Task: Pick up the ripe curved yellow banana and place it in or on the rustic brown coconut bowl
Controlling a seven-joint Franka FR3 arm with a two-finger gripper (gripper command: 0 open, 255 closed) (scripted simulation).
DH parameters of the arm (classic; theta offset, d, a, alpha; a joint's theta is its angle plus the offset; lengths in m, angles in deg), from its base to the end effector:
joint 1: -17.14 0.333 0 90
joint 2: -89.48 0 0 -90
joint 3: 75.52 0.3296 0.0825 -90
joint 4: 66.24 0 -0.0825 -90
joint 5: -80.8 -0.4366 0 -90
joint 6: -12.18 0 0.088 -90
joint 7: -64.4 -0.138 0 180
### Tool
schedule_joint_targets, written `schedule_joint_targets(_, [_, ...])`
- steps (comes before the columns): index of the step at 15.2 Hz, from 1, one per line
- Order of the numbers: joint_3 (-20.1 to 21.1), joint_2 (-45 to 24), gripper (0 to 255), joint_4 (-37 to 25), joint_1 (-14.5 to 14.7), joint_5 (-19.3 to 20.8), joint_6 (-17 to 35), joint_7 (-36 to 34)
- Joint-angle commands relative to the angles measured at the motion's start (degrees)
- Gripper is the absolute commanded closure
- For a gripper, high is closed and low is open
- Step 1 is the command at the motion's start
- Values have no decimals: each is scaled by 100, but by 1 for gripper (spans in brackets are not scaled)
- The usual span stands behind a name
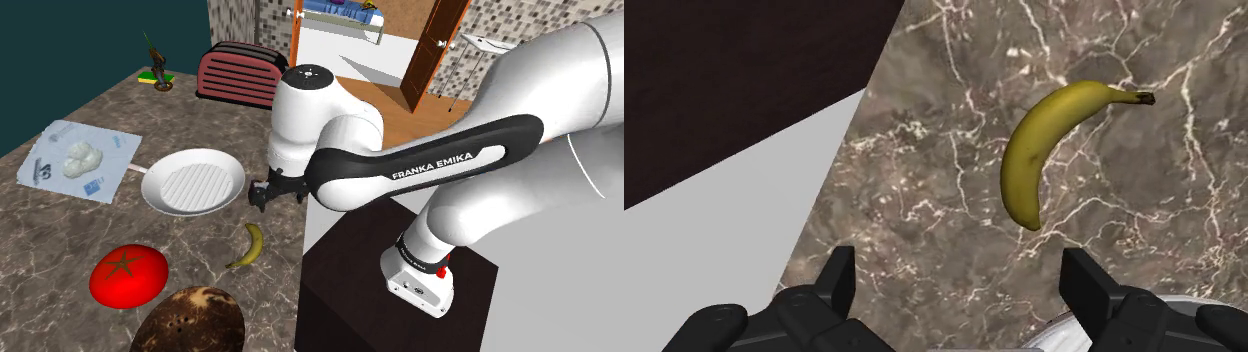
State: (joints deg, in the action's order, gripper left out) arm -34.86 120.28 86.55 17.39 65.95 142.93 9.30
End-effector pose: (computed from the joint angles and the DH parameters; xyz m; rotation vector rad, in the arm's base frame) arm 0.3368 0.2626 0.3235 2.9967 -0.7301 0.2269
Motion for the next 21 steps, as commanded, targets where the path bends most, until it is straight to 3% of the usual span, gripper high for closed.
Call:
schedule_joint_targets(1, [437, -407, 0, -92, -193, 80, 323, -517])
schedule_joint_targets(4, [1227, -1171, 0, -370, -735, 526, 766, -1430])
schedule_joint_targets(6, [1817, -1728, 0, -581, -1231, 1064, 1002, -2154])
schedule_joint_targets(10, [2137, -2160, 0, -505, -1616, 1615, 1363, -2556])
schedule_joint_targets(13, [2410, -2573, 0, -474, -1985, 2267, 1599, -3026])
schedule_joint_targets(14, [2453, -2669, 0, -473, -2053, 2432, 1637, -3144])
schedule_joint_targets(21, [2439, -2669, 0, -473, -2039, 2432, 1636, -3144])
